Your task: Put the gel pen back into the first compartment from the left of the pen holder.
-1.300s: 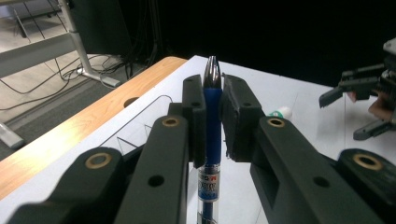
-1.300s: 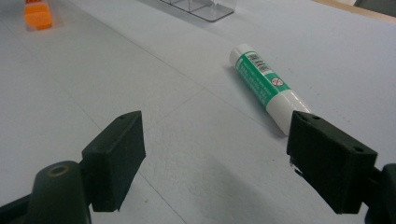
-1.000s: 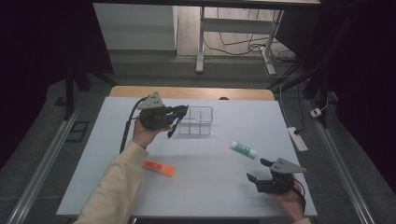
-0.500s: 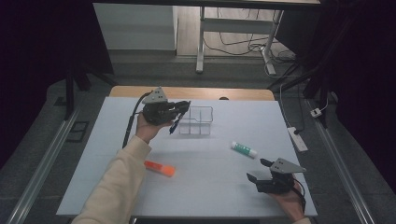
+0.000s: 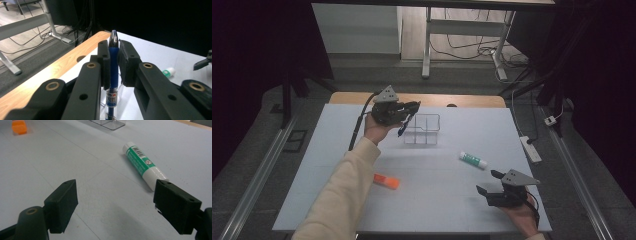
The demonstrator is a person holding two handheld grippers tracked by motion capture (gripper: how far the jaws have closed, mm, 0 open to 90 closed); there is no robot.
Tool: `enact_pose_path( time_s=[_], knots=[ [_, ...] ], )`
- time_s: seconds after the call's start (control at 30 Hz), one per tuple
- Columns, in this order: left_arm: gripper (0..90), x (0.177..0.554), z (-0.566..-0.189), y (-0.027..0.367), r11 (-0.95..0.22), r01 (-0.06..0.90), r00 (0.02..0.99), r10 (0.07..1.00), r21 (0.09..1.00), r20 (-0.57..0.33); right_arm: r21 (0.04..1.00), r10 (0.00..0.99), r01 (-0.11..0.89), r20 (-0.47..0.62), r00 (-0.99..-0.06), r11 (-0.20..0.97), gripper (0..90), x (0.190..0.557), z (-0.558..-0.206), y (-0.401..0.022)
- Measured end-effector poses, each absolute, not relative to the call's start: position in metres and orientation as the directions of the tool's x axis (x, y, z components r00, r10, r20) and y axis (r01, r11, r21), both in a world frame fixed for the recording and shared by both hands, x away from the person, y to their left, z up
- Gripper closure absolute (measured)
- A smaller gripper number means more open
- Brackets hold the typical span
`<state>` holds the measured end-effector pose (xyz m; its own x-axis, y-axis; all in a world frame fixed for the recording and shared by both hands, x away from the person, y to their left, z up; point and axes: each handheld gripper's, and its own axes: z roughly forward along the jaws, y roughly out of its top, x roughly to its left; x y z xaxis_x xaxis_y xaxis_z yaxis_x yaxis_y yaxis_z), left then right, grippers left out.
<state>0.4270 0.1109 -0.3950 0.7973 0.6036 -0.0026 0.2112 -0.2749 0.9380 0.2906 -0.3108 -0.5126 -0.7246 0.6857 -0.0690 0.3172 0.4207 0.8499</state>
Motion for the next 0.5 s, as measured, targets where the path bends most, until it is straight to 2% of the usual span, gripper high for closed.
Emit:
enact_pose_path(
  time_s=[0.5],
  knots=[
    [79.7,0.442,-0.384,0.111,-0.246,0.22,0.784,0.62,0.944,-0.021,0.852,0.688,0.319,-0.064,-0.723,0.414,18.9,0.291,-0.512,-0.311]
  ],
)
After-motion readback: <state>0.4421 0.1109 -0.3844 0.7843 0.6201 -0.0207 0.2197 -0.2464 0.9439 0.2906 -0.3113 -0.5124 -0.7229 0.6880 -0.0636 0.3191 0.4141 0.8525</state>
